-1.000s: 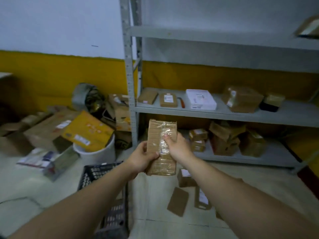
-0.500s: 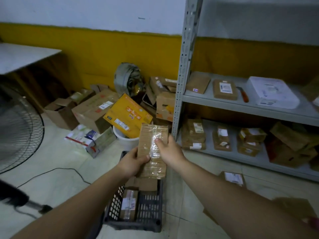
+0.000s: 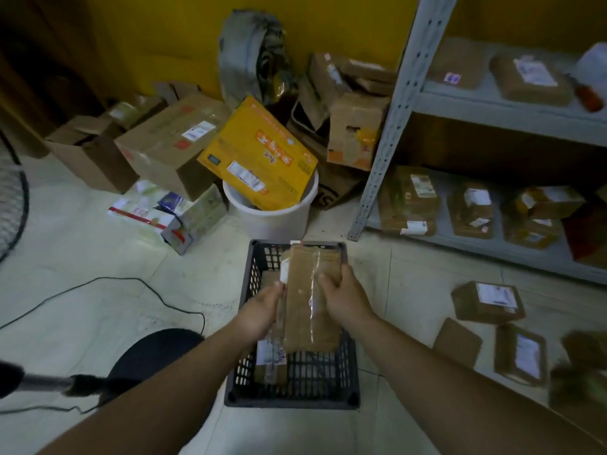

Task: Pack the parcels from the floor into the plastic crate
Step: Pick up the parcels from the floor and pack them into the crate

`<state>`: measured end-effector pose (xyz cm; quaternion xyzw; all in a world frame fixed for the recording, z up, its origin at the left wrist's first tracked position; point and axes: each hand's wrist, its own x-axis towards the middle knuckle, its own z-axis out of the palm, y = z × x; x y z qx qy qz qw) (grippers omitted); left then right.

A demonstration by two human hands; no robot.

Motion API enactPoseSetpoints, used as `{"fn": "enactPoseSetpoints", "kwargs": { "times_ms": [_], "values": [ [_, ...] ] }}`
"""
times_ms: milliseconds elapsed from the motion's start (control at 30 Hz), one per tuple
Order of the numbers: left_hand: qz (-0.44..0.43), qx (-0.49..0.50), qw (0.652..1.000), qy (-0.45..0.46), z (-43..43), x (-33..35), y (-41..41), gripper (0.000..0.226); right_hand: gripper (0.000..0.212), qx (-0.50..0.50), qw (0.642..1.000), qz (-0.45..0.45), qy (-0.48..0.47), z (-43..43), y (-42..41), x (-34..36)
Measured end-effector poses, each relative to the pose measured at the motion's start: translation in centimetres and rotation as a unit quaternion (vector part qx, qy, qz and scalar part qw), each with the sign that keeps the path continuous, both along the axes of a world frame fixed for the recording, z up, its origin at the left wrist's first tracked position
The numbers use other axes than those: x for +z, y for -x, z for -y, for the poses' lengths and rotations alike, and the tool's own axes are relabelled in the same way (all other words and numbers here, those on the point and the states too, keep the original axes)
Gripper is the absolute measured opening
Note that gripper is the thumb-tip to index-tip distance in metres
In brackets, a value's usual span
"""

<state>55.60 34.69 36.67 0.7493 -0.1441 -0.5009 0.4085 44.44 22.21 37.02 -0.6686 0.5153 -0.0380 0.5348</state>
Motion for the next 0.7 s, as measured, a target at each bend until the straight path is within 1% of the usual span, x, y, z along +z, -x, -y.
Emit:
{"fn": "enactPoseSetpoints", "kwargs": {
  "times_ms": [67,133,200,267,300,367,433,533,633,667,700],
  "values": [
    [-0.011,0.036,0.999,0.013,-0.2,-4.5,-0.9,0.044,0.045,-0.008,1.000,0.005,-0.016,0.0,-0.6,-4.7],
    [-0.055,0.066,0.996,0.018,-0.2,-9.0,-1.1,0.053,0.046,-0.019,0.999,0.021,-0.033,0.0,-1.3,-9.3],
    [-0.092,0.065,0.994,0.011,-0.1,-12.9,-1.1,0.049,0.055,-0.029,0.998,0.043,-0.033,0.2,-1.9,-13.4],
    [-0.097,0.060,0.993,0.012,0.2,-17.3,-1.0,0.042,0.068,-0.010,0.998,0.052,-0.019,0.2,-2.6,-17.6],
    [-0.094,0.070,0.993,0.009,0.4,-19.4,-1.1,0.041,0.075,0.003,0.999,0.040,-0.013,0.3,-3.1,-19.6],
    [-0.080,0.092,0.993,0.002,0.7,-22.8,-1.0,0.043,0.091,0.031,0.999,-0.014,0.006,0.3,-3.6,-23.0],
    [-0.061,0.096,0.993,0.001,1.0,-26.1,-1.1,0.047,0.096,0.053,0.998,-0.038,0.024,0.4,-3.9,-26.2],
    [-0.029,0.092,0.995,-0.020,1.1,-30.8,-1.2,0.047,0.084,0.070,0.996,-0.040,0.040,0.5,-4.1,-30.5],
    [0.030,0.084,0.995,-0.045,0.8,-34.3,-0.8,0.047,0.057,0.090,0.992,-0.033,0.079,0.3,-4.1,-33.7],
    [0.038,0.082,0.995,-0.050,0.6,-34.9,-0.6,0.046,0.052,0.091,0.992,-0.028,0.078,0.2,-4.0,-34.4],
    [0.044,0.075,0.995,-0.055,0.4,-35.4,-0.1,0.045,0.053,0.092,0.993,-0.025,0.071,0.0,-3.7,-35.0]
  ]
}}
